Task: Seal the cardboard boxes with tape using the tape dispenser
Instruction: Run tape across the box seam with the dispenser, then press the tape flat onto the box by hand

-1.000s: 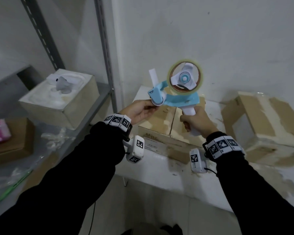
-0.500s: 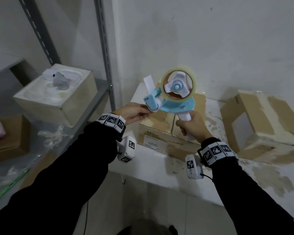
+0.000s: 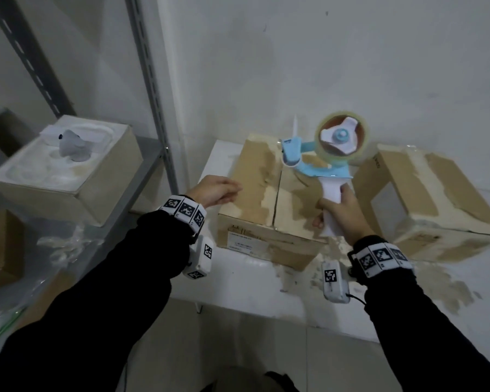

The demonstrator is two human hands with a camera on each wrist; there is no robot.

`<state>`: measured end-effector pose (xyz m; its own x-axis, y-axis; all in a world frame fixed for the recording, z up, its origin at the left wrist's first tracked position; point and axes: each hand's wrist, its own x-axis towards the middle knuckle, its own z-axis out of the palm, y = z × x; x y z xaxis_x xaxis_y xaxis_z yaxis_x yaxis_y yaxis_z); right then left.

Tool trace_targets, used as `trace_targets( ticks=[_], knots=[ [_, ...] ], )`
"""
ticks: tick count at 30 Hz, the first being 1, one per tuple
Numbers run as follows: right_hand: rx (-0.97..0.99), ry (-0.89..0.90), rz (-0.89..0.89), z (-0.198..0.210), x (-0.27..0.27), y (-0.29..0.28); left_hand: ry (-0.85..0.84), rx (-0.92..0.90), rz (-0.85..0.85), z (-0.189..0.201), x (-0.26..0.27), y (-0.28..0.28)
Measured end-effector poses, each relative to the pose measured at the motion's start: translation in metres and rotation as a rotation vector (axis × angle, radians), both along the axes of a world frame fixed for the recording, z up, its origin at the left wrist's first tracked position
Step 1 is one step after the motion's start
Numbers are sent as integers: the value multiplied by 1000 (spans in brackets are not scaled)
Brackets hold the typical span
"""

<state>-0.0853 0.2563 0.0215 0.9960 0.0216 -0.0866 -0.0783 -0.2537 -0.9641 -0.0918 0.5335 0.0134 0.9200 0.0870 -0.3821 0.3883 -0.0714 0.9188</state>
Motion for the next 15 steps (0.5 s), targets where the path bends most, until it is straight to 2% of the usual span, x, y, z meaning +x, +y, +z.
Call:
trace_targets(
  ticks=[4,7,10,15],
  knots=[
    [-37,46,-231,-13,-7,-42,-77,196,37,-9,4,-1],
    [-119,100,-339,-23,-22,-72,-51,282,51,-15,7,-4],
    [-103,188,-343,-44,-36,-95,2,338,87,-18,13,-8],
    [-208,319,-305,-82,-55,-109,64,327,45,-17,19,-6]
  ],
)
